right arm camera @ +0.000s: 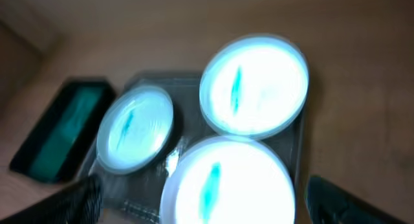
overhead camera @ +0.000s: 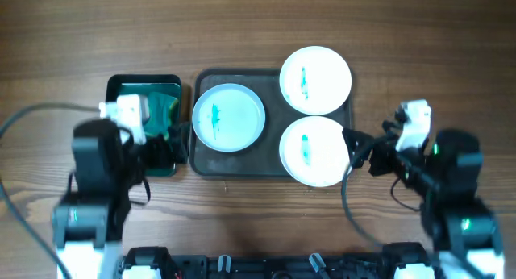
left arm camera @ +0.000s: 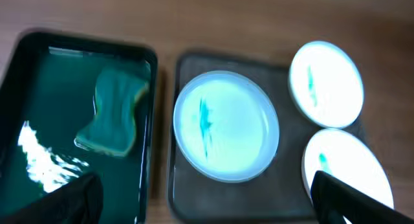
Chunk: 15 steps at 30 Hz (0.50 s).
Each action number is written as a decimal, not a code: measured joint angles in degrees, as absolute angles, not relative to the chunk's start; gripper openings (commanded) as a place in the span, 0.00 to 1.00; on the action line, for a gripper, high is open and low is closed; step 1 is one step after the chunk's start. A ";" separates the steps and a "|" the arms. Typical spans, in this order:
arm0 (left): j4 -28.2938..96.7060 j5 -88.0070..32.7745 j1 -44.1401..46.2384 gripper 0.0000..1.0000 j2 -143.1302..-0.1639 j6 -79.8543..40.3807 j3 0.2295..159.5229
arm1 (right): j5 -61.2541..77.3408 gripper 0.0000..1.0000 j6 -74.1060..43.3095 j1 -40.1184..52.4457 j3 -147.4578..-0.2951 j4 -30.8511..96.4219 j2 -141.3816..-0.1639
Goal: Clean dirty plates on tray and stack at the side
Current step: 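Reach left gripper to the sponge and right gripper to the left plate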
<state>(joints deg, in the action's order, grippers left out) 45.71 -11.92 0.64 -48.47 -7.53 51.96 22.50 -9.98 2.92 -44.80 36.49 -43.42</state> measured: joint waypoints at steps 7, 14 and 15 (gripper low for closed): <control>58.48 -18.11 0.64 1.00 -72.75 -7.53 66.89 | 25.52 0.97 -9.56 2.92 -61.82 51.83 -66.06; 57.47 -21.80 0.64 1.00 -78.39 -7.53 66.92 | 32.10 0.73 -11.38 8.01 -61.87 45.43 -75.55; 57.10 -21.82 0.64 1.00 -78.39 -7.53 66.94 | 31.57 0.74 -12.88 10.26 -62.04 43.86 -76.88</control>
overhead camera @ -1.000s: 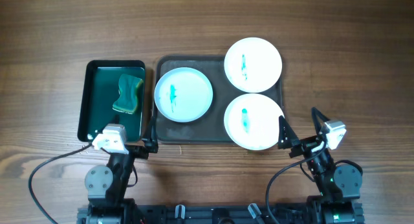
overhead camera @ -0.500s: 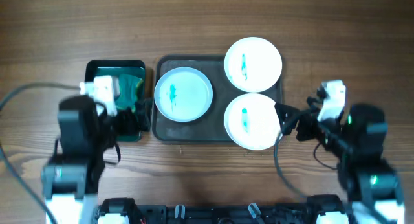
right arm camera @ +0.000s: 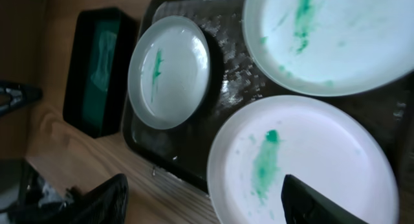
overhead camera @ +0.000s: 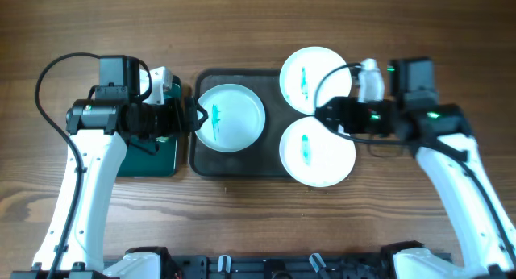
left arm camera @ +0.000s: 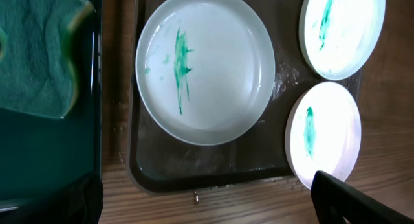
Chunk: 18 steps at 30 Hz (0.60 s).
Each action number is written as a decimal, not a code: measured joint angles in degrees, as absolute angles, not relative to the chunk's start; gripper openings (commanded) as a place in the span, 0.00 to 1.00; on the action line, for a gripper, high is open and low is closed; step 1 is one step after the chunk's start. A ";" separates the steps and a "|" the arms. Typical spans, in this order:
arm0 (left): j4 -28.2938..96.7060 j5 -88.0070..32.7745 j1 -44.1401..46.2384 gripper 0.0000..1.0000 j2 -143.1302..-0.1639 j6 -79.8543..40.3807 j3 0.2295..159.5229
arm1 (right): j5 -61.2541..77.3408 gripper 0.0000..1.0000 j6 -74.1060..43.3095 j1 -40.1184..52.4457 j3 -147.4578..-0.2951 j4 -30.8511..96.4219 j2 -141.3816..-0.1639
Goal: Clean dirty plates on tray and stack at the side
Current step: 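Reach left gripper to the sponge and right gripper to the left plate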
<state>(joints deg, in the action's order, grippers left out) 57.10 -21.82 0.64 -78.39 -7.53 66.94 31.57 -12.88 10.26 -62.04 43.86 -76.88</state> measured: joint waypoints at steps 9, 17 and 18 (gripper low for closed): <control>58.30 -0.36 0.75 1.00 -78.43 -17.15 68.45 | 19.40 0.46 -25.56 27.62 -80.16 39.53 -103.13; 58.37 7.88 -2.15 1.00 -78.43 -19.44 68.45 | 17.28 0.34 -29.21 28.75 -80.20 33.87 -117.16; 58.35 7.97 -2.74 1.00 -78.43 -19.46 68.45 | 17.28 0.29 -29.39 29.08 -80.20 33.71 -118.24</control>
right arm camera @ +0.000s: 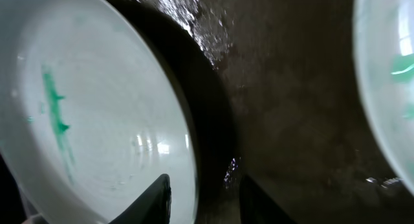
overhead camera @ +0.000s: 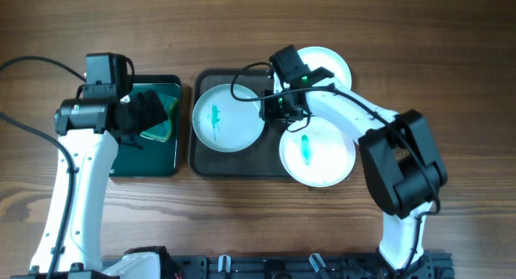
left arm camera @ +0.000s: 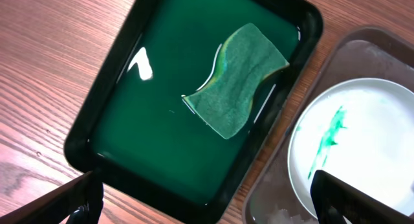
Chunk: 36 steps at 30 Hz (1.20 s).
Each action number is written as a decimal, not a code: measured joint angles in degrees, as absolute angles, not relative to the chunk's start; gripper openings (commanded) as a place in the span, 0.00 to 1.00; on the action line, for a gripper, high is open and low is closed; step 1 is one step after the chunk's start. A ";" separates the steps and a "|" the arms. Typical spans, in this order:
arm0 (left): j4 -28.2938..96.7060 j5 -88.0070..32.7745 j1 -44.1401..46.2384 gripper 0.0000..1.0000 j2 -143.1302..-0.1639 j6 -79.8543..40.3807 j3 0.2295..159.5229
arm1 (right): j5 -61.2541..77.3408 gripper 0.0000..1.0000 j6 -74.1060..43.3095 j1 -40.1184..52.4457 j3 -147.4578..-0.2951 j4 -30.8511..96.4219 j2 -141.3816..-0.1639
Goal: Clean dirty plates on tray and stack at the side
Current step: 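Reach left gripper to the sponge and right gripper to the left plate, then grasp the green-yellow sponge with the left gripper and lift it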
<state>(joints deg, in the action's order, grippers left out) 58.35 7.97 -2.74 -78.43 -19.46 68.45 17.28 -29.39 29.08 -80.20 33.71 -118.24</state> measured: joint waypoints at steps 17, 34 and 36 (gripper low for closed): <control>55.18 8.12 -3.03 0.78 -90.32 -19.42 68.55 | 17.12 0.04 -31.05 30.57 -80.23 30.65 -120.68; 40.88 -1.28 -6.33 0.54 -100.82 1.39 68.55 | 17.12 0.04 -31.27 30.57 -80.31 31.09 -120.68; 40.40 -2.00 -6.44 0.54 -101.97 2.07 68.55 | 17.12 0.04 -31.27 30.57 -80.31 31.09 -120.68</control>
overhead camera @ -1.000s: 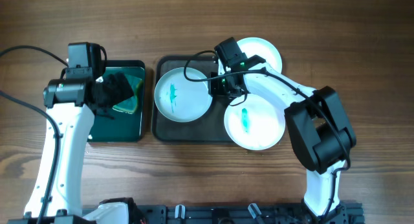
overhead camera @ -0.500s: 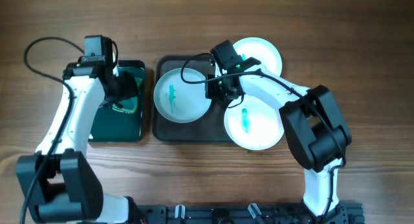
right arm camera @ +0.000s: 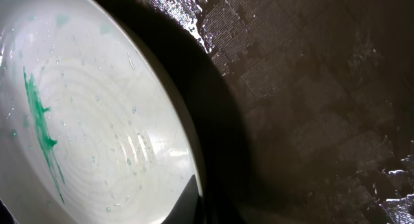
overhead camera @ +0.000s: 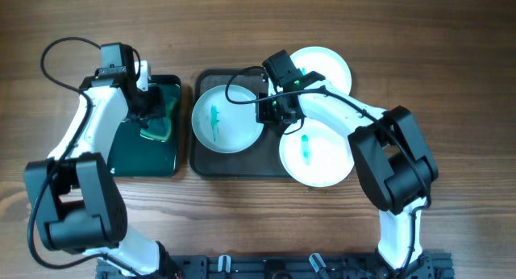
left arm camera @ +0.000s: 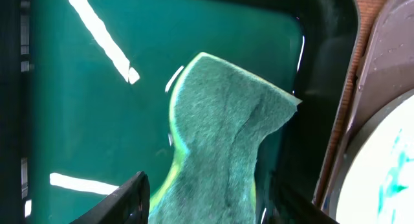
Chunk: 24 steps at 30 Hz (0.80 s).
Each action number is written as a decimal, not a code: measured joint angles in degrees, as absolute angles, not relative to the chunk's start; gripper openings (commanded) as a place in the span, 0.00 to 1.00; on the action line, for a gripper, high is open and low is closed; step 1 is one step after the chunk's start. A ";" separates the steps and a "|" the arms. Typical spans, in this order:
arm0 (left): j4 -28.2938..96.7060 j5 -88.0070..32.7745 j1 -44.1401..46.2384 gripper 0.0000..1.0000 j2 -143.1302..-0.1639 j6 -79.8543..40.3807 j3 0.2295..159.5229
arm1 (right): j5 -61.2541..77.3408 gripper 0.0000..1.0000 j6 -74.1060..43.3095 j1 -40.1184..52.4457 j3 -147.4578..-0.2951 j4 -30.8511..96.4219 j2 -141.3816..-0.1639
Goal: Clean dirty plates on tray and stack at the side
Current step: 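Grasp the green-yellow sponge with the left gripper and lift it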
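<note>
Three white plates smeared green sit on the dark tray (overhead camera: 242, 166): a left plate (overhead camera: 222, 122), a far right plate (overhead camera: 326, 69) and a near right plate (overhead camera: 318, 158). My right gripper (overhead camera: 270, 111) is at the left plate's right rim. In the right wrist view that gripper (right arm camera: 204, 201) is shut on the rim of the plate (right arm camera: 97, 120), one finger inside it. My left gripper (overhead camera: 151, 110) hangs low in the green tub (overhead camera: 141, 154). Its fingers stand open close on either side of the green sponge (left arm camera: 220, 140).
The tub holds green water and stands just left of the tray. Bare wooden table (overhead camera: 258, 21) lies beyond and in front of both. Black cables loop from both arms over the tub and the tray's far edge.
My left gripper dropped from above the tub to straddle the sponge, its fingers now narrower. My right gripper, open at the left plate's rim, has shut on that rim.
Both arms were drawn back near the front edge with grippers open. Then they were reached out over the tub and the tray. Later the left was above the sponge and the right at the left plate's rim. Now the left straddles the sponge and the right grips the rim.
</note>
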<state>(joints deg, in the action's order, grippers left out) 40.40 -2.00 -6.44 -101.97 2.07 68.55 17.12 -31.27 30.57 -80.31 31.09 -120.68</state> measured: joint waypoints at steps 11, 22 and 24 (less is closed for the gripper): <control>38.68 -7.94 -6.55 0.25 -108.22 7.90 68.60 | 17.12 0.04 -31.24 30.57 -80.31 31.05 -120.68; 39.22 -0.86 -5.58 0.04 -108.86 2.46 68.93 | 17.43 0.04 -31.46 30.59 -80.31 31.09 -120.68; 44.51 -0.58 -5.63 0.04 -108.73 0.32 71.24 | 18.57 0.04 -30.96 30.55 -80.31 31.48 -120.70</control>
